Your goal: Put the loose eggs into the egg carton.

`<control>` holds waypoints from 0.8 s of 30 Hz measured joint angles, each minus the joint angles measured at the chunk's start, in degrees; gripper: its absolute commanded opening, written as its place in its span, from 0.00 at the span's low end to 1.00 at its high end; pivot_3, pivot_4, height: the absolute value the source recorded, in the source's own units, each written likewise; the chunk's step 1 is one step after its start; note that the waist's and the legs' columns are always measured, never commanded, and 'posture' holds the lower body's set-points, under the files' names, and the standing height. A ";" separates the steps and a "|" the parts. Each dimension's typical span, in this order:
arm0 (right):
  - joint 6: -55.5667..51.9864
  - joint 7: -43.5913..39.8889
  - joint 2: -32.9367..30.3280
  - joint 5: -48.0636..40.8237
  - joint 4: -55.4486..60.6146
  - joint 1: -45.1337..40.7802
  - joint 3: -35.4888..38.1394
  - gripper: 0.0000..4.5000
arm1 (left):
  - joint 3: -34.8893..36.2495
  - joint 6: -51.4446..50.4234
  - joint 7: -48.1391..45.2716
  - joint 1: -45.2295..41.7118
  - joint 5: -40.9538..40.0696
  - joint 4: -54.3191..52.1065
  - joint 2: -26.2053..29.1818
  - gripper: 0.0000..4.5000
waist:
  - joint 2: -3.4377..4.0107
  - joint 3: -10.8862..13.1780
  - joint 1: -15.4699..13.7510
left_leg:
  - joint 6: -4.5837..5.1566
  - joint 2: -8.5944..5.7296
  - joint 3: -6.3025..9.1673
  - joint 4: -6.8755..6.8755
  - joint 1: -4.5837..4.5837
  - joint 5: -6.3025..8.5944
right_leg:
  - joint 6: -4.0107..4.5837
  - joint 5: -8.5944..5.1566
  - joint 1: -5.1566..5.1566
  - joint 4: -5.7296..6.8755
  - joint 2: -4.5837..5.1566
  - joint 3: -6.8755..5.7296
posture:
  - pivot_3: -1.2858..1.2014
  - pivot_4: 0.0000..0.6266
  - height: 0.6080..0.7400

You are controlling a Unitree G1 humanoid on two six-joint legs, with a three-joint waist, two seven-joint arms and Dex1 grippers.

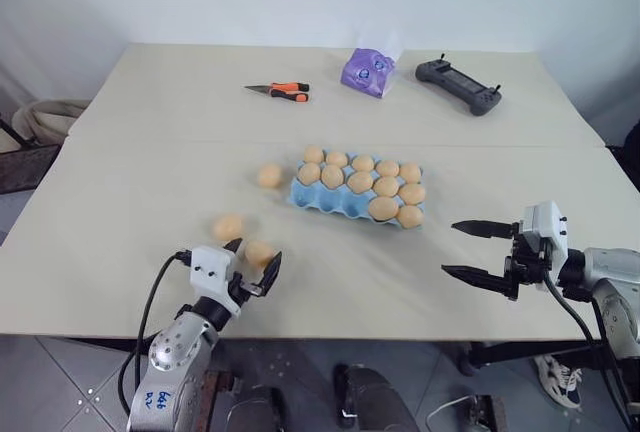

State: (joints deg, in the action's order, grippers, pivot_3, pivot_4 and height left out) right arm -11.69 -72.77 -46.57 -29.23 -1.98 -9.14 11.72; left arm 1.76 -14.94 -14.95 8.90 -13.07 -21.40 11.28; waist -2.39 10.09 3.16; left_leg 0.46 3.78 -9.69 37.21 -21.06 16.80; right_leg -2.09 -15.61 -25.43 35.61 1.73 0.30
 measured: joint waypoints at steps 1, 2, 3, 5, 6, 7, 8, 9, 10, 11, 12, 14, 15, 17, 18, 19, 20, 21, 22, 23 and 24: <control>-0.02 0.14 0.00 -0.03 0.23 0.19 0.00 1.00 | -0.15 -0.45 -0.06 0.00 0.00 0.00 0.00 0.79 | 0.00 0.00 -0.11 | 0.00 0.00 0.00 0.00 0.00 0.00 | 0.00 0.00 0.00 0.00 0.00 0.00 | 0.52 0.24 1.00; -0.03 0.34 0.00 -0.12 0.44 0.40 0.00 1.00 | -0.32 -0.74 -0.15 -0.01 0.00 0.00 0.01 0.72 | 0.00 0.00 -0.17 | -0.01 0.00 0.01 -0.01 -0.01 0.01 | 0.00 0.00 0.00 0.00 0.00 -0.01 | 0.52 0.24 1.00; -0.04 0.48 0.00 -0.19 0.55 0.56 0.00 1.00 | -0.54 -0.88 -0.29 -0.01 0.00 0.00 0.04 0.64 | 0.00 0.00 -0.22 | -0.02 0.00 0.01 -0.01 -0.01 0.01 | 0.00 0.00 -0.01 0.00 0.00 -0.01 | 0.52 0.24 1.00; -0.06 0.73 0.00 -0.25 0.71 0.69 0.01 1.00 | -0.74 -1.20 -0.83 -0.01 -0.07 -0.15 0.17 0.58 | 0.00 0.00 -0.32 | -0.02 0.00 0.01 -0.01 -0.01 0.01 | 0.00 0.00 0.00 0.00 0.01 0.00 | 0.52 0.24 1.00; -0.06 0.85 0.00 -0.28 0.75 0.74 0.01 1.00 | -0.76 -1.48 -0.98 -0.01 -0.11 -0.30 0.21 0.58 | 0.00 0.00 -0.32 | -0.02 0.00 0.01 -0.01 -0.01 0.01 | 0.00 0.00 -0.01 0.00 0.01 0.00 | 0.52 0.24 1.00; -0.05 0.95 0.00 -0.29 0.75 0.79 0.01 1.00 | -0.80 -1.71 -1.08 -0.01 -0.15 -0.40 0.24 0.58 | 0.00 0.00 -0.32 | -0.02 0.00 0.01 -0.01 -0.01 0.01 | 0.00 0.00 0.00 0.00 0.01 0.00 | 0.52 0.24 1.00; -0.06 1.00 0.00 -0.30 0.75 0.84 0.01 1.00 | -0.80 -1.88 -1.12 -0.06 -0.16 -0.44 0.24 0.58 | 0.00 0.00 -0.32 | -0.02 0.00 0.00 0.00 -0.01 0.01 | 0.00 0.00 0.00 0.00 0.02 0.00 | 0.52 0.24 1.00; -0.05 1.03 0.00 -0.31 0.75 0.85 0.01 1.00 | -0.80 -2.03 -1.14 -0.13 -0.17 -0.48 0.24 0.58 | 0.00 0.00 -0.32 | -0.01 0.00 0.00 0.00 -0.01 0.01 | 0.00 0.00 0.00 0.00 0.01 0.00 | 0.52 0.24 1.00; -0.05 1.05 0.00 -0.32 0.75 0.85 0.01 1.00 | -0.80 -2.32 -1.20 -0.25 -0.23 -0.56 0.25 0.58 | 0.00 0.00 -0.33 | -0.01 0.00 0.00 0.01 -0.01 0.01 | 0.01 0.00 0.00 0.00 0.01 0.00 | 0.52 0.24 1.00; -0.05 1.06 0.00 -0.32 0.75 0.86 0.01 1.00 | -0.80 -2.85 -1.41 -0.57 -0.35 -0.63 0.30 0.58 | 0.00 0.00 -0.34 | -0.01 0.00 0.01 0.01 -0.01 0.01 | 0.01 0.00 0.00 0.00 0.01 0.00 | 0.52 0.24 1.00; -0.04 1.08 0.00 -0.32 0.75 0.86 0.01 1.00 | -0.82 -3.62 -1.61 -1.17 -0.56 -0.75 0.46 0.58 | 0.00 0.00 -0.36 | -0.01 -0.01 0.01 0.02 -0.01 0.01 | 0.00 0.00 0.00 0.00 0.01 0.00 | 0.52 0.24 1.00; -0.05 1.18 0.00 -0.34 0.75 0.84 0.01 1.00 | -0.76 -4.87 -1.74 -2.47 -1.33 -1.51 0.57 0.58 | 0.00 0.00 -0.39 | -0.01 -0.01 0.01 0.03 -0.02 0.00 | 0.00 0.00 0.00 0.00 0.01 0.00 | 0.52 0.24 1.00; -0.07 1.28 0.00 -0.34 0.75 0.84 0.01 1.00 | -0.78 -5.57 -1.89 -3.28 -1.74 -2.19 0.60 0.58 | 0.00 0.00 -0.40 | 0.00 -0.01 0.00 0.03 -0.03 0.00 | 0.00 0.00 0.00 0.01 0.02 0.01 | 0.52 0.24 1.00; -0.17 1.61 0.00 -0.36 0.76 0.74 0.01 1.00 | -1.07 -6.91 -2.35 -5.76 -2.51 -3.38 0.81 0.58 | 0.00 0.00 -0.50 | 0.01 -0.02 0.00 0.04 -0.03 -0.01 | -0.11 0.07 0.00 0.02 0.01 0.01 | 0.52 0.24 1.00; -0.24 1.78 0.00 -0.37 0.80 0.69 -0.01 1.00 | -1.53 -7.59 -2.62 -7.13 -2.59 -3.60 0.95 0.58 | 0.01 0.00 -0.57 | 0.02 -0.02 0.00 0.04 -0.03 -0.01 | -0.12 0.07 0.00 0.02 0.01 0.01 | 0.52 0.24 1.00; -0.41 1.99 0.00 -0.38 0.83 0.65 -0.01 1.00 | -2.20 -8.20 -2.94 -8.48 -2.61 -3.65 1.00 0.58 | 0.01 -0.01 -0.68 | 0.02 -0.02 0.00 0.04 -0.03 -0.02 | -0.12 0.07 0.00 0.02 0.01 0.01 | 0.52 0.24 1.00; -0.65 2.18 0.01 -0.38 0.94 0.57 -0.01 1.00 | -3.13 -8.65 -3.29 -9.81 -2.61 -3.65 0.89 0.58 | 0.01 -0.01 -0.76 | 0.02 -0.02 0.00 0.04 -0.03 -0.02 | -0.13 0.08 0.00 0.02 0.01 0.01 | 0.52 0.24 1.00; -0.77 2.33 0.01 -0.39 1.06 0.56 -0.02 1.00 | -4.20 -9.20 -3.48 -11.27 -2.59 -3.45 0.67 0.58 | 0.01 -0.01 -0.88 | 0.02 -0.02 0.00 0.04 -0.03 -0.02 | -0.14 0.09 0.00 0.03 0.00 0.01 | 0.52 0.24 1.00; -0.80 2.45 0.02 -0.39 1.31 0.59 -0.01 1.00 | -5.10 -9.47 -3.55 -12.72 -2.54 -2.96 0.24 0.58 | 0.02 -0.01 -1.04 | 0.02 -0.03 0.00 0.04 -0.02 -0.02 | -0.15 0.09 0.00 0.04 0.00 0.02 | 0.52 0.24 1.00; -0.82 2.64 0.04 -0.39 1.57 0.58 -0.02 1.00 | -5.78 -9.55 -3.56 -14.32 -2.35 -2.16 -0.23 0.58 | 0.02 -0.01 -1.20 | 0.02 -0.03 0.00 0.05 -0.02 -0.02 | -0.15 0.09 0.00 0.05 -0.01 0.02 | 0.52 0.24 1.00; -0.85 2.88 0.11 -0.39 1.78 0.59 -0.02 1.00 | -6.78 -9.48 -3.65 -16.28 -2.11 -1.07 -0.71 0.58 | 0.02 -0.01 -1.44 | 0.01 -0.03 0.01 0.06 -0.03 -0.03 | -0.16 0.10 0.00 0.05 -0.03 0.01 | 0.52 0.24 1.00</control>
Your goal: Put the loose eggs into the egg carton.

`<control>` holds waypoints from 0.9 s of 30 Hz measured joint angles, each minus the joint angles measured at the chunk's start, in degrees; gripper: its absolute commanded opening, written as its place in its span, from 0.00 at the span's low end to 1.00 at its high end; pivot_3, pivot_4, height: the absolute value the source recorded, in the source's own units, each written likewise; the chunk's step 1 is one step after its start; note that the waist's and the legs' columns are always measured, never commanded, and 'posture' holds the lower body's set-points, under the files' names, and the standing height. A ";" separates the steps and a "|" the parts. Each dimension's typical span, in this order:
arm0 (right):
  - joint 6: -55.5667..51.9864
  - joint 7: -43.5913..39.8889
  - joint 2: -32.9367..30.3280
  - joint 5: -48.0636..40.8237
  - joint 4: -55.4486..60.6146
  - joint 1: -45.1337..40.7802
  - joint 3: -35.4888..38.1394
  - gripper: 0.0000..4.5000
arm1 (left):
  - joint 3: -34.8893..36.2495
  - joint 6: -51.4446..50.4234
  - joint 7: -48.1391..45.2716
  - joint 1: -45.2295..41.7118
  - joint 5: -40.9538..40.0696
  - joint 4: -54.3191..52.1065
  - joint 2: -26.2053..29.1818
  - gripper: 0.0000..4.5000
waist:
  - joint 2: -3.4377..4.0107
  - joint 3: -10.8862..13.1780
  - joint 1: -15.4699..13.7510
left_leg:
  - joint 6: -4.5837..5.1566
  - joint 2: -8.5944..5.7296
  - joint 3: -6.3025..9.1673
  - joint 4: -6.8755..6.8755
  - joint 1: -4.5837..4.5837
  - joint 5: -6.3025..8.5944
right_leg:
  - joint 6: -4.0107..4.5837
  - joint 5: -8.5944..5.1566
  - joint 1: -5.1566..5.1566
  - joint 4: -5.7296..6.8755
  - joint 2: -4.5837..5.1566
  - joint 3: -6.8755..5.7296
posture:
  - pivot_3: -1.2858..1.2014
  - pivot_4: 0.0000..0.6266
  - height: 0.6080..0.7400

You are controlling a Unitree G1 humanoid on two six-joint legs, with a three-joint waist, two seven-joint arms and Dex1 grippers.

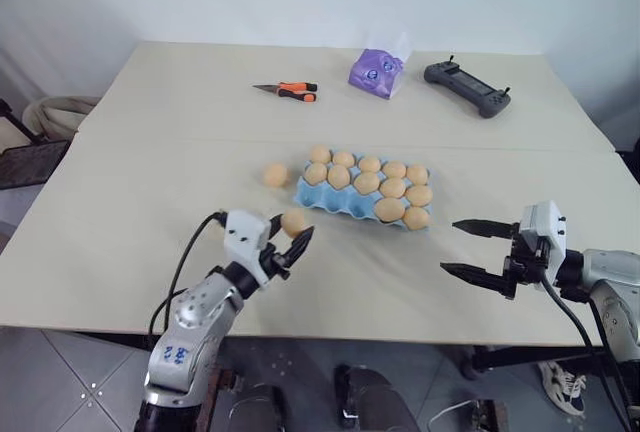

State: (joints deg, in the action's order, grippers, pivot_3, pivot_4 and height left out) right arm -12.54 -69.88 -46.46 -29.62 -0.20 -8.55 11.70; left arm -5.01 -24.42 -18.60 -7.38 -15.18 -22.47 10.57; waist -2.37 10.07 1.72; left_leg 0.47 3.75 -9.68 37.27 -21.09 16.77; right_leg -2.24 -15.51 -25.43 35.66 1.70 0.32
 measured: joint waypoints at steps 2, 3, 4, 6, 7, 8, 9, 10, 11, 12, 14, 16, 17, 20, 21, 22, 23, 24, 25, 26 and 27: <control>-0.06 0.61 0.25 -0.03 0.51 0.13 0.02 1.00 | -1.99 0.61 -0.42 -3.78 0.87 2.96 -0.92 0.58 | 0.02 -0.01 -0.16 | -0.02 0.00 0.00 0.02 0.00 -0.01 | 0.00 0.00 0.00 0.01 -0.01 0.01 | 0.52 0.24 1.00; -0.13 0.90 0.44 -0.03 0.82 0.20 -0.05 1.00 | -2.92 1.24 -0.44 -6.12 1.51 5.61 -1.59 0.58 | 0.02 -0.01 -0.22 | -0.02 0.00 0.00 0.05 -0.01 -0.01 | -0.02 0.01 0.00 0.03 -0.01 0.00 | 0.52 0.24 1.00; -0.16 1.11 0.67 -0.04 1.23 0.30 -0.05 1.00 | -3.15 1.77 -0.43 -7.59 2.01 7.55 -2.19 0.58 | 0.02 -0.01 -0.23 | -0.01 0.00 0.01 0.06 -0.01 -0.02 | -0.03 0.02 0.00 0.03 -0.01 0.01 | 0.52 0.24 1.00; -0.32 1.81 0.97 -0.05 1.97 0.63 -0.06 1.00 | -3.45 3.35 -0.40 -11.24 2.71 13.14 -3.55 0.58 | 0.02 -0.01 -0.26 | 0.00 -0.01 0.02 0.09 -0.04 -0.02 | -0.07 0.04 0.00 0.04 -0.01 0.00 | 0.52 0.24 1.00; -0.37 2.16 1.23 -0.10 2.40 0.71 -0.04 1.00 | -3.49 4.46 -0.45 -13.35 3.10 16.33 -4.14 0.58 | 0.02 -0.01 -0.26 | 0.00 -0.01 0.03 0.12 -0.07 -0.02 | -0.08 0.04 0.00 0.03 -0.01 0.00 | 0.52 0.24 1.00; -0.43 2.41 1.28 -0.11 2.51 0.89 0.02 1.00 | -3.51 5.33 -0.58 -14.94 3.29 18.48 -4.63 0.58 | 0.02 -0.01 -0.23 | 0.00 -0.02 0.02 0.12 -0.06 -0.02 | -0.09 0.05 0.00 0.03 0.00 0.00 | 0.52 0.24 1.00; -0.55 2.79 1.34 -0.12 2.66 1.19 0.02 1.00 | -3.50 6.56 -0.93 -17.24 3.66 21.66 -5.40 0.58 | 0.02 -0.01 -0.24 | 0.00 -0.02 0.02 0.12 -0.08 -0.02 | -0.10 0.06 0.00 0.03 0.00 -0.01 | 0.52 0.24 1.00; -0.66 3.06 1.51 -0.13 3.03 1.40 0.03 1.00 | -3.58 7.57 -1.19 -18.77 3.98 23.62 -5.78 0.58 | 0.02 -0.01 -0.18 | 0.00 -0.02 0.02 0.12 -0.07 -0.02 | -0.10 0.06 0.00 0.02 -0.01 0.00 | 0.52 0.24 1.00; -0.82 3.34 1.58 -0.15 3.41 1.78 0.05 1.00 | -3.70 8.74 -1.65 -20.19 4.23 25.67 -6.17 0.58 | 0.02 -0.01 -0.16 | 0.00 -0.02 0.02 0.10 -0.06 -0.01 | -0.11 0.06 0.00 0.03 -0.01 0.00 | 0.52 0.24 1.00; -1.02 3.66 1.61 -0.17 3.73 2.23 0.08 1.00 | -3.84 9.82 -2.22 -21.60 4.32 27.83 -6.55 0.58 | 0.02 -0.01 -0.20 | -0.01 -0.02 0.03 0.09 -0.07 -0.01 | -0.11 0.06 0.00 0.03 -0.02 -0.02 | 0.52 0.24 1.00; -1.21 4.24 1.69 -0.18 4.49 2.81 0.14 1.00 | -3.92 11.72 -3.22 -23.93 4.45 31.82 -7.44 0.58 | 0.03 -0.01 -0.21 | -0.03 -0.01 0.04 0.08 -0.06 0.00 | -0.11 0.06 0.00 0.05 -0.03 -0.03 | 0.52 0.24 1.00; -1.28 4.75 1.77 -0.20 4.98 2.99 0.16 1.00 | -3.98 13.32 -4.33 -26.46 4.65 35.75 -8.09 0.58 | 0.03 -0.01 -0.18 | -0.03 -0.01 0.05 0.08 -0.07 0.00 | -0.11 0.06 -0.01 0.05 -0.04 -0.04 | 0.52 0.24 1.00; -1.29 5.01 1.78 -0.20 5.10 3.18 0.16 1.00 | -4.00 13.91 -4.83 -27.40 4.70 37.15 -8.28 0.58 | 0.03 -0.01 -0.17 | -0.04 -0.02 0.05 0.08 -0.06 0.00 | -0.11 0.06 -0.01 0.05 -0.04 -0.04 | 0.52 0.24 1.00; -1.31 5.99 2.06 -0.20 5.74 3.50 0.17 1.00 | -3.99 15.11 -5.84 -29.31 4.84 40.21 -8.87 0.58 | 0.03 -0.01 -0.17 | -0.05 -0.01 0.05 0.06 -0.07 0.01 | -0.11 0.06 -0.01 0.05 -0.04 -0.05 | 0.52 0.24 1.00; -1.32 6.19 2.07 -0.21 5.96 3.58 0.18 1.00 | -4.00 15.22 -6.08 -29.66 4.86 41.11 -9.18 0.58 | 0.03 -0.01 -0.20 | -0.05 -0.01 0.06 0.06 -0.07 0.01 | -0.11 0.06 -0.01 0.05 -0.04 -0.06 | 0.52 0.24 1.00; -1.32 6.46 2.07 -0.23 6.46 3.80 0.19 1.00 | -4.01 15.26 -6.26 -29.75 4.90 41.65 -9.44 0.58 | 0.02 -0.01 -0.21 | -0.05 -0.01 0.06 0.06 -0.07 0.01 | -0.11 0.06 -0.01 0.05 -0.04 -0.06 | 0.52 0.24 1.00; -1.32 6.56 2.08 -0.28 6.83 4.09 0.19 1.00 | -4.01 15.37 -6.49 -29.79 4.93 42.03 -9.59 0.58 | 0.02 -0.01 -0.20 | -0.06 -0.01 0.08 0.05 -0.07 0.02 | -0.11 0.06 -0.01 0.05 -0.04 -0.07 | 0.52 0.24 1.00; -1.34 6.80 2.08 -0.41 6.96 4.55 0.20 1.00 | -4.01 15.77 -6.81 -30.20 5.04 43.27 -9.78 0.58 | 0.03 -0.01 -0.24 | -0.07 -0.01 0.09 0.06 -0.08 0.02 | -0.11 0.06 -0.01 0.05 -0.04 -0.08 | 0.52 0.24 1.00; -1.39 6.96 2.12 -0.52 6.97 4.74 0.19 1.00 | -4.01 15.86 -7.03 -30.33 5.19 43.88 -9.81 0.58 | 0.03 -0.01 -0.23 | -0.06 -0.02 0.09 0.07 -0.09 0.02 | -0.11 0.06 -0.01 0.05 -0.04 -0.08 | 0.52 0.24 1.00; -1.43 7.10 2.12 -0.62 6.97 4.96 0.19 1.00 | -4.01 15.96 -7.20 -30.41 5.37 44.46 -9.92 0.58 | 0.03 -0.01 -0.21 | -0.06 -0.02 0.08 0.07 -0.08 0.02 | -0.11 0.06 -0.01 0.05 -0.04 -0.07 | 0.52 0.24 1.00; -1.45 7.23 2.12 -0.64 6.97 5.05 0.19 1.00 | -4.02 16.16 -7.26 -30.67 5.55 45.44 -10.12 0.58 | 0.02 -0.01 -0.21 | -0.06 -0.02 0.09 0.08 -0.09 0.02 | -0.11 0.06 -0.01 0.05 -0.04 -0.08 | 0.52 0.24 1.00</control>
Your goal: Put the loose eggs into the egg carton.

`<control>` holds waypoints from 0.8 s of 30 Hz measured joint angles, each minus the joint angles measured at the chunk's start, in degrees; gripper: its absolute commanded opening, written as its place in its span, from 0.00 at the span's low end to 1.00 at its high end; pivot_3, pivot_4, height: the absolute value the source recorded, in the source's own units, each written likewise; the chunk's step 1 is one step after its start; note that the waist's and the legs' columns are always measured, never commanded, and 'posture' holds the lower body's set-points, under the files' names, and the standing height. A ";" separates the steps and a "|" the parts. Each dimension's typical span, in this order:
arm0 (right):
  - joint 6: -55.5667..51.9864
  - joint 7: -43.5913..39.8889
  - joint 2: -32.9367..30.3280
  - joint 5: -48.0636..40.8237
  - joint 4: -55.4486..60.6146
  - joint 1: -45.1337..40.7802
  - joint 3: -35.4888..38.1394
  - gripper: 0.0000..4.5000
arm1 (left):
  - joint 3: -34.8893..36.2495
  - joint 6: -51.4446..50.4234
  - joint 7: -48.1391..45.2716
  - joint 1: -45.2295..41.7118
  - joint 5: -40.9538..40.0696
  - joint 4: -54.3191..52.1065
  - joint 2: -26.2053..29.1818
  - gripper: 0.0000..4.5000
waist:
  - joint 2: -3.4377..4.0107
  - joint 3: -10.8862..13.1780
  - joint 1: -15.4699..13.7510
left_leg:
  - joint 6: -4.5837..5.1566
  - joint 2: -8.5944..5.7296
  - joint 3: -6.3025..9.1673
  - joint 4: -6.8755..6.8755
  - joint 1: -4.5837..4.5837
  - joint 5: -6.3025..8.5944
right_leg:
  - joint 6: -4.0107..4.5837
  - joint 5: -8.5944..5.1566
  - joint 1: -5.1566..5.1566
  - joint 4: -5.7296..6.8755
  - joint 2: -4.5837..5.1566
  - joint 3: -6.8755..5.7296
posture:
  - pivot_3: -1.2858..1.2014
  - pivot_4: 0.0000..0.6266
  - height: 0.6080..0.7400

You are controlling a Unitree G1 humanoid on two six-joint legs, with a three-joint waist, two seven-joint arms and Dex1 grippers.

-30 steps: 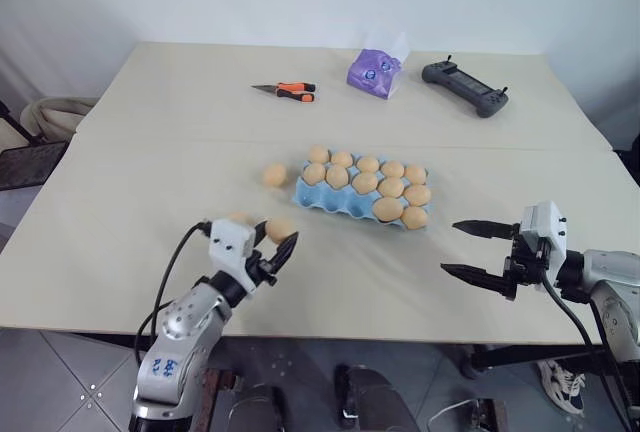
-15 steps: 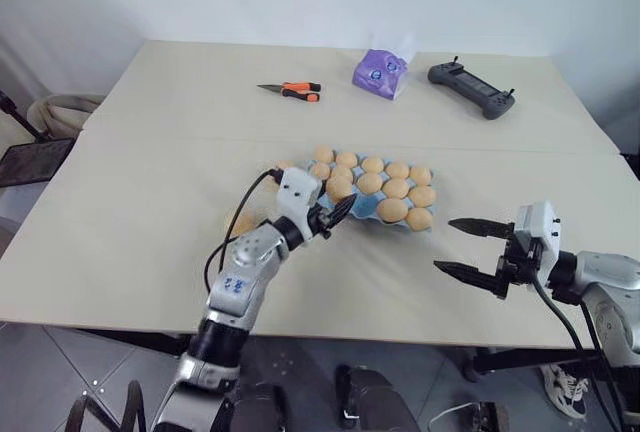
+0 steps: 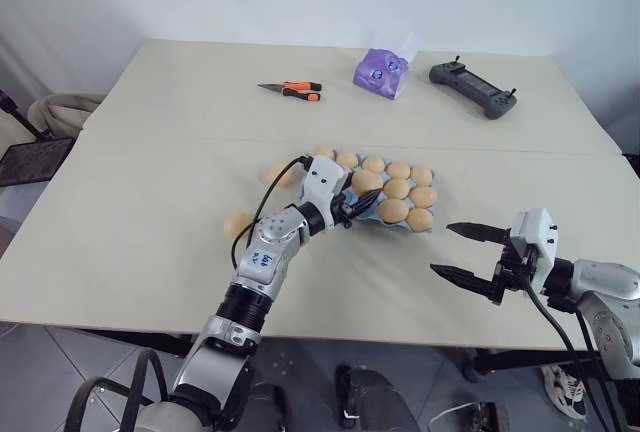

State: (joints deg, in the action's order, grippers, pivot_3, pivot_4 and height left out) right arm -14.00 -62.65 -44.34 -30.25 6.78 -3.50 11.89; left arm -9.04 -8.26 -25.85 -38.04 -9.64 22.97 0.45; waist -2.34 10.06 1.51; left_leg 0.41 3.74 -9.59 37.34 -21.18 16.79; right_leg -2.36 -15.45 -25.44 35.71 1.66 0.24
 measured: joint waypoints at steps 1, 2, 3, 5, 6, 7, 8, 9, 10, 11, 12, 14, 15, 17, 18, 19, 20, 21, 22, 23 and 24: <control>0.00 0.16 0.00 -0.02 0.02 -0.01 0.00 1.00 | -0.03 0.06 -0.02 -0.01 0.23 0.47 -0.17 0.58 | 0.00 0.00 0.02 | 0.00 0.00 0.00 0.00 0.01 0.00 | 0.00 0.00 0.00 0.00 0.00 0.01 | 0.52 0.24 1.00; 0.00 0.35 0.00 -0.03 0.02 -0.02 0.00 1.00 | -0.05 0.07 -0.02 -0.01 0.54 0.65 -0.29 0.63 | 0.00 0.00 0.02 | 0.00 0.00 0.00 0.00 0.00 0.00 | 0.00 0.00 0.00 0.00 0.00 0.00 | 0.52 0.24 1.00; -0.01 0.49 0.00 -0.03 0.02 -0.06 0.00 1.00 | -0.06 0.07 -0.02 -0.01 0.74 0.69 -0.36 0.69 | 0.00 0.00 0.02 | 0.00 0.00 0.00 0.00 0.01 0.00 | 0.00 0.00 0.00 0.00 -0.01 0.00 | 0.52 0.24 1.00; -0.01 0.79 0.00 -0.03 0.02 -0.09 0.00 1.00 | -0.04 0.04 0.10 -0.04 1.15 0.69 -0.39 0.81 | 0.00 0.00 0.02 | 0.00 0.01 0.00 0.00 0.01 0.00 | 0.00 0.00 0.00 0.01 -0.01 0.00 | 0.52 0.24 1.00; -0.01 0.87 0.00 -0.03 0.02 -0.09 0.00 1.00 | -0.05 -0.07 0.14 -0.04 1.30 0.67 -0.39 0.87 | 0.00 0.00 0.01 | 0.00 0.01 0.00 0.00 0.01 0.00 | 0.00 0.00 0.00 0.02 -0.02 0.00 | 0.52 0.24 1.00; -0.01 0.90 0.00 -0.03 0.02 -0.09 0.00 1.00 | -0.05 -0.34 0.17 -0.03 1.42 0.55 -0.39 0.95 | 0.00 0.00 0.01 | 0.00 0.00 0.00 0.00 0.01 0.00 | 0.00 0.00 0.00 0.02 -0.01 0.00 | 0.52 0.24 1.00; -0.01 0.91 0.00 -0.03 0.03 -0.09 0.00 1.00 | -0.06 -0.64 0.19 -0.02 1.62 0.29 -0.37 0.99 | 0.00 0.00 0.01 | 0.00 0.00 0.00 0.00 0.00 0.00 | 0.00 0.00 0.00 0.02 -0.01 0.00 | 0.52 0.24 1.00; -0.02 0.91 0.00 -0.03 0.05 -0.09 0.00 1.00 | -0.06 -0.90 0.21 0.00 1.75 0.01 -0.35 0.99 | 0.00 0.00 0.01 | 0.00 0.00 0.00 0.00 0.01 0.00 | 0.00 0.00 0.00 0.02 -0.01 0.00 | 0.52 0.24 1.00; -0.03 0.92 0.00 -0.03 0.08 -0.09 0.00 1.00 | -0.08 -1.15 0.21 0.04 1.89 -0.45 -0.28 0.99 | 0.00 0.00 0.01 | 0.00 0.00 0.00 0.00 0.01 0.00 | 0.00 0.00 0.00 0.02 -0.01 0.00 | 0.52 0.24 1.00; -0.04 0.91 0.00 -0.03 0.12 -0.10 -0.01 1.00 | -0.12 -1.67 0.21 0.34 1.98 -1.60 -0.12 0.99 | 0.00 0.00 0.03 | 0.00 0.01 0.00 -0.01 0.00 0.00 | 0.00 0.00 0.00 0.02 -0.01 0.00 | 0.52 0.24 1.00; -0.08 0.91 0.00 -0.03 0.15 -0.08 -0.02 1.00 | -0.28 -2.21 0.13 0.77 2.01 -3.35 0.12 0.99 | 0.00 0.00 0.04 | 0.00 0.01 0.00 -0.02 0.01 0.00 | 0.00 0.00 0.00 0.02 -0.01 0.00 | 0.52 0.24 1.00; -0.12 0.88 -0.02 -0.06 0.19 -0.11 -0.02 1.00 | -0.52 -3.19 0.06 2.49 1.99 -9.10 0.85 0.99 | 0.01 0.00 0.08 | -0.03 0.02 0.00 -0.05 0.03 0.01 | 0.00 0.00 0.00 0.06 -0.02 0.02 | 0.52 0.24 1.00; -0.16 0.87 -0.03 -0.07 0.18 -0.19 -0.04 1.00 | -0.49 -3.71 0.05 3.14 1.93 -11.40 1.28 0.99 | 0.01 0.00 0.06 | -0.05 0.02 0.00 -0.04 0.04 0.00 | 0.01 0.00 0.00 0.09 -0.02 0.01 | 0.52 0.24 1.00; -0.22 0.80 -0.10 -0.10 0.20 -0.36 -0.04 1.00 | -0.16 -5.95 0.00 5.43 1.14 -18.13 2.85 0.99 | 0.01 0.00 0.09 | -0.10 0.03 0.00 -0.04 0.07 -0.02 | 0.02 -0.01 -0.01 0.15 -0.02 0.03 | 0.52 0.24 1.00; -0.26 0.75 -0.12 -0.12 0.21 -0.43 -0.02 1.00 | 0.38 -7.00 0.01 7.01 0.59 -21.89 3.74 0.99 | 0.01 0.00 0.16 | -0.12 0.05 -0.01 -0.04 0.07 -0.03 | 0.02 -0.01 -0.01 0.17 -0.03 0.04 | 0.52 0.24 1.00; -0.32 0.67 -0.13 -0.13 0.20 -0.50 -0.05 1.00 | 0.96 -7.86 0.00 8.79 0.05 -25.30 4.79 0.99 | 0.02 0.00 0.23 | -0.13 0.05 -0.01 -0.04 0.10 -0.04 | 0.03 -0.02 -0.01 0.20 -0.04 0.05 | 0.52 0.24 1.00; -0.36 0.45 -0.17 -0.16 0.21 -0.48 0.02 1.00 | 2.22 -8.55 0.00 12.09 -0.86 -30.42 6.57 0.99 | 0.04 -0.01 0.38 | -0.16 0.07 -0.03 -0.07 0.13 -0.04 | 0.06 -0.03 0.00 0.24 -0.05 0.07 | 0.52 0.24 1.00; -0.43 0.34 -0.22 -0.15 0.13 -0.38 0.12 1.00 | 3.36 -8.93 -0.09 14.67 -1.48 -33.39 7.91 0.99 | 0.05 -0.02 0.36 | -0.19 0.09 -0.02 -0.06 0.16 -0.06 | 0.08 -0.05 0.00 0.28 -0.05 0.07 | 0.52 0.24 1.00; -0.51 0.18 -0.24 -0.16 0.10 -0.44 0.14 1.00 | 4.93 -9.22 -0.28 18.04 -2.40 -36.64 9.41 0.99 | 0.06 -0.02 0.39 | -0.20 0.10 -0.03 -0.07 0.17 -0.07 | 0.10 -0.05 0.00 0.29 -0.07 0.07 | 0.52 0.24 1.00; -0.59 -0.11 -0.35 -0.17 0.05 -0.38 0.30 1.00 | 6.60 -9.34 -0.84 22.19 -3.71 -40.09 11.18 0.99 | 0.07 -0.02 0.36 | -0.21 0.11 -0.02 -0.06 0.20 -0.07 | 0.13 -0.07 0.00 0.32 -0.07 0.07 | 0.52 0.24 1.00; -0.74 -0.31 -0.46 -0.16 -0.12 -0.52 0.28 1.00 | 8.05 -9.84 -1.38 25.18 -4.88 -42.12 12.55 0.99 | 0.07 -0.01 0.20 | -0.19 0.11 0.01 -0.03 0.18 -0.10 | 0.15 -0.09 0.00 0.31 -0.07 0.05 | 0.52 0.24 1.00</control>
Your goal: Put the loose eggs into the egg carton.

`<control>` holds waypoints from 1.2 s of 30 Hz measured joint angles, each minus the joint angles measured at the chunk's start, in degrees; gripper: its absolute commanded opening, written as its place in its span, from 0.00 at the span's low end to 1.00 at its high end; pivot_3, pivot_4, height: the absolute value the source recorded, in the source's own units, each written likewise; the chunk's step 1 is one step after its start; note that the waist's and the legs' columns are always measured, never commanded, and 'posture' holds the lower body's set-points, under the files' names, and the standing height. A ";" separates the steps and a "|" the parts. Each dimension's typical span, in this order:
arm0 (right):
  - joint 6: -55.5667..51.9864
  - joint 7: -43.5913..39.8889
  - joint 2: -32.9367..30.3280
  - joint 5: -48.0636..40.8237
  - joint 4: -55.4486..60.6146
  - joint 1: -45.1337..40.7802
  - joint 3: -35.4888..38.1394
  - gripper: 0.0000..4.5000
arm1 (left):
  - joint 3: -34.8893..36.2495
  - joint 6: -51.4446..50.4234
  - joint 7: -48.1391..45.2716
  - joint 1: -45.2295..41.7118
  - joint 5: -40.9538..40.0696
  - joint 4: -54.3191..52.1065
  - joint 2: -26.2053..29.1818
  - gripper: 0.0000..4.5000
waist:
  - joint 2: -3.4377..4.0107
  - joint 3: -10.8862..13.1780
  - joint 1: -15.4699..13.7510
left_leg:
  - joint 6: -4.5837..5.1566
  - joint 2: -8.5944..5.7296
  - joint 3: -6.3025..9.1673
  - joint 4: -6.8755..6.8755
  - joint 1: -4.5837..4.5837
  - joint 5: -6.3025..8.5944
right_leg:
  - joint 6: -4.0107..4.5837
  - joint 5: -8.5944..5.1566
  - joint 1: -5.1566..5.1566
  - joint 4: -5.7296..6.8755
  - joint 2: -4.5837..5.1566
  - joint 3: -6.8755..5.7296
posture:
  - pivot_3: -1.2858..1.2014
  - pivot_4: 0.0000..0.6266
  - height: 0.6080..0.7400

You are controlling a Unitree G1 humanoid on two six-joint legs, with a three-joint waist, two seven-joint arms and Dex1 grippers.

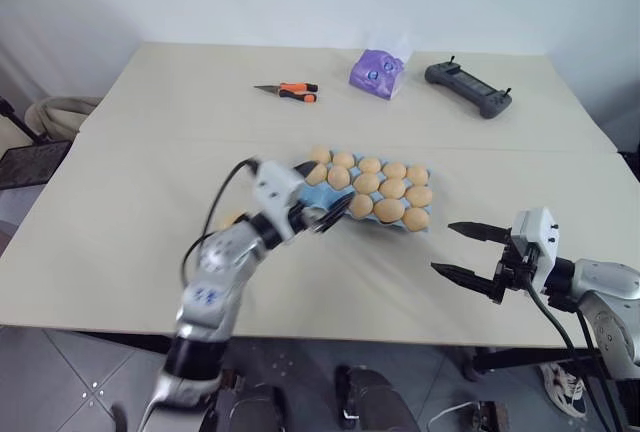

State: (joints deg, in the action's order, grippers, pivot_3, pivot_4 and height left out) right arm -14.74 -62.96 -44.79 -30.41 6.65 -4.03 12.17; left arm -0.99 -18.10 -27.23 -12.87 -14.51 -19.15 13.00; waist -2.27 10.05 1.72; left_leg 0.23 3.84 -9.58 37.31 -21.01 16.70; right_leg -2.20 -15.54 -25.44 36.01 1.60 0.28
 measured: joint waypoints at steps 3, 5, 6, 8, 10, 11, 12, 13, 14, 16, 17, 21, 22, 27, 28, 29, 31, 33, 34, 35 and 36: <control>-0.14 -0.66 -0.13 -0.01 -0.34 -0.61 -0.03 1.00 | 4.80 -1.20 -1.61 9.57 -3.84 -6.10 3.70 0.99 | 0.00 0.01 -0.03 | 0.05 -0.03 -0.01 0.03 -0.02 -0.02 | 0.04 -0.02 0.01 -0.06 0.07 0.01 | 0.52 0.24 1.00; -0.17 -1.32 -0.16 0.00 -0.66 -1.50 -0.17 1.00 | 8.38 -1.03 -3.09 15.43 -5.87 -8.85 6.06 0.99 | 0.00 0.01 -0.02 | 0.03 -0.05 -0.05 0.05 -0.04 0.01 | 0.05 -0.03 0.01 -0.15 0.12 0.01 | 0.52 0.24 1.00; -0.16 -1.64 -0.19 0.00 -0.85 -1.93 -0.18 1.00 | 10.38 -0.75 -3.82 18.45 -7.03 -9.98 6.88 0.99 | 0.00 0.01 0.00 | 0.00 -0.06 -0.06 0.04 -0.04 0.03 | 0.15 -0.08 0.01 -0.18 0.14 0.01 | 0.52 0.24 1.00; -0.14 -2.35 -0.21 0.01 -1.71 -2.24 -0.27 1.00 | 14.16 -0.32 -4.96 22.68 -9.31 -10.49 7.74 0.99 | 0.00 0.01 -0.03 | -0.01 -0.08 -0.07 0.05 -0.06 0.05 | 0.42 -0.20 0.02 -0.24 0.17 0.00 | 0.52 0.24 1.00; -0.08 -3.14 -0.19 0.01 -2.45 -2.87 -0.46 1.00 | 18.19 0.32 -5.52 26.47 -11.50 -10.90 8.08 0.99 | -0.01 0.01 -0.04 | -0.01 -0.08 -0.07 0.02 -0.09 0.05 | 0.59 -0.20 0.02 -0.38 0.18 0.01 | 0.52 0.24 1.00; 0.02 -3.64 -0.19 0.00 -2.74 -3.20 -0.45 1.00 | 20.63 0.65 -5.73 28.31 -12.65 -10.92 8.34 0.99 | -0.01 0.01 -0.02 | 0.00 -0.08 -0.07 0.02 -0.10 0.05 | 0.61 -0.20 0.02 -0.41 0.18 0.01 | 0.52 0.24 1.00; 0.15 -4.14 -0.18 -0.03 -2.83 -3.51 -0.45 1.00 | 22.90 1.02 -5.89 29.80 -13.65 -10.91 8.39 0.99 | -0.01 0.01 0.01 | 0.01 -0.08 -0.08 0.03 -0.12 0.05 | 0.66 -0.20 0.02 -0.46 0.18 0.01 | 0.52 0.24 1.00; 0.23 -4.30 -0.19 -0.03 -2.87 -3.55 -0.41 1.00 | 23.69 1.17 -5.90 30.23 -13.92 -10.89 8.40 0.99 | -0.01 0.01 0.00 | 0.01 -0.08 -0.08 0.02 -0.12 0.05 | 0.66 -0.20 0.02 -0.48 0.19 0.01 | 0.52 0.24 1.00; 0.34 -4.63 -0.19 -0.04 -3.01 -3.75 -0.46 1.00 | 25.41 1.72 -6.04 31.37 -14.69 -10.77 8.39 0.99 | -0.01 0.01 -0.01 | 0.02 -0.09 -0.08 0.02 -0.12 0.06 | 0.68 -0.21 0.03 -0.50 0.19 0.01 | 0.52 0.24 1.00; 0.66 -5.17 -0.21 -0.02 -3.78 -4.02 -0.41 1.00 | 29.22 2.65 -6.32 33.09 -15.75 -9.41 8.47 0.99 | -0.02 0.01 0.05 | 0.03 -0.08 -0.11 -0.02 -0.12 0.07 | 0.77 -0.26 0.03 -0.54 0.19 0.01 | 0.52 0.24 1.00; 0.70 -5.29 -0.21 0.01 -4.34 -4.02 -0.42 1.00 | 30.69 3.01 -6.43 33.70 -15.95 -8.62 8.57 0.99 | -0.03 0.02 0.07 | 0.03 -0.08 -0.11 -0.02 -0.13 0.07 | 0.78 -0.27 0.02 -0.56 0.19 0.01 | 0.52 0.24 1.00; 0.74 -5.46 -0.20 0.14 -4.93 -4.81 -0.51 1.00 | 32.18 3.95 -6.85 32.85 -16.14 -5.86 9.70 0.99 | -0.03 0.02 0.01 | 0.02 -0.08 -0.12 -0.05 -0.14 0.08 | 0.79 -0.27 0.01 -0.58 0.20 0.00 | 0.52 0.24 1.00; 0.75 -5.46 -0.20 0.18 -4.94 -5.20 -0.55 1.00 | 32.14 3.96 -6.74 31.64 -16.20 -4.92 9.86 0.99 | -0.03 0.02 -0.01 | 0.02 -0.09 -0.12 -0.04 -0.14 0.08 | 0.79 -0.27 0.01 -0.58 0.21 0.01 | 0.52 0.24 1.00; 0.77 -5.45 -0.15 0.51 -5.25 -6.21 -0.85 1.00 | 29.33 3.79 -5.41 23.74 -15.39 -0.56 11.10 0.99 | -0.04 0.01 -0.06 | 0.02 -0.08 -0.14 -0.08 -0.14 0.08 | 0.79 -0.23 0.01 -0.59 0.21 0.00 | 0.52 0.24 1.00; 0.77 -5.45 -0.13 0.72 -5.27 -6.40 -1.04 1.00 | 28.32 3.55 -5.27 22.18 -15.03 0.20 11.58 0.99 | -0.04 0.01 -0.03 | 0.02 -0.07 -0.15 -0.09 -0.15 0.08 | 0.73 -0.20 0.01 -0.59 0.21 -0.01 | 0.52 0.24 1.00; 0.77 -5.45 -0.13 0.85 -5.32 -6.45 -1.11 1.00 | 27.20 3.44 -5.35 20.60 -14.59 1.23 12.29 0.99 | -0.05 0.01 -0.04 | 0.01 -0.06 -0.15 -0.12 -0.14 0.09 | 0.57 -0.10 0.01 -0.58 0.21 -0.03 | 0.52 0.24 1.00; 0.77 -5.43 -0.13 1.07 -5.41 -6.58 -1.21 1.00 | 25.74 3.30 -5.62 17.63 -14.26 3.22 13.01 0.99 | -0.05 0.01 0.03 | -0.01 -0.04 -0.18 -0.16 -0.13 0.10 | 0.40 0.00 -0.03 -0.56 0.20 -0.05 | 0.52 0.24 1.00; 0.76 -5.40 -0.13 1.19 -5.70 -6.59 -1.21 1.00 | 23.78 3.30 -6.48 15.43 -13.95 4.62 13.39 0.99 | -0.05 0.01 0.12 | 0.02 0.00 -0.20 -0.17 -0.11 0.10 | 0.31 0.05 -0.05 -0.48 0.18 -0.07 | 0.52 0.24 1.00; 0.76 -5.36 -0.13 1.30 -5.77 -6.57 -1.20 1.00 | 22.93 3.31 -6.93 14.77 -13.83 4.96 13.57 0.99 | -0.05 0.00 0.13 | 0.04 0.02 -0.20 -0.19 -0.09 0.10 | 0.28 0.06 -0.05 -0.47 0.16 -0.09 | 0.52 0.24 1.00; 0.75 -5.28 -0.13 1.40 -5.79 -6.57 -1.20 1.00 | 21.91 3.26 -7.49 13.68 -13.61 6.12 13.96 0.99 | -0.04 0.00 0.09 | 0.03 0.04 -0.19 -0.20 -0.06 0.10 | 0.24 0.09 -0.05 -0.43 0.14 -0.12 | 0.52 0.24 1.00; 0.73 -5.15 -0.13 1.46 -5.77 -6.55 -1.21 1.00 | 21.08 3.08 -7.63 12.50 -13.27 7.51 14.41 0.99 | -0.04 0.01 0.04 | 0.02 0.08 -0.16 -0.21 -0.08 0.10 | 0.24 0.08 -0.08 -0.42 0.10 -0.16 | 0.52 0.24 1.00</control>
State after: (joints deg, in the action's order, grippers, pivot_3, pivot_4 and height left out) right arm -14.01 -68.11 -44.92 -28.96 0.89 -10.58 10.96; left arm 20.09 -15.01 -34.87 -0.36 -27.78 -11.64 27.41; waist -2.32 10.06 1.75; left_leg 0.25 3.92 -9.75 37.10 -21.08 16.80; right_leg -1.96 -15.45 -25.53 35.59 1.70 0.13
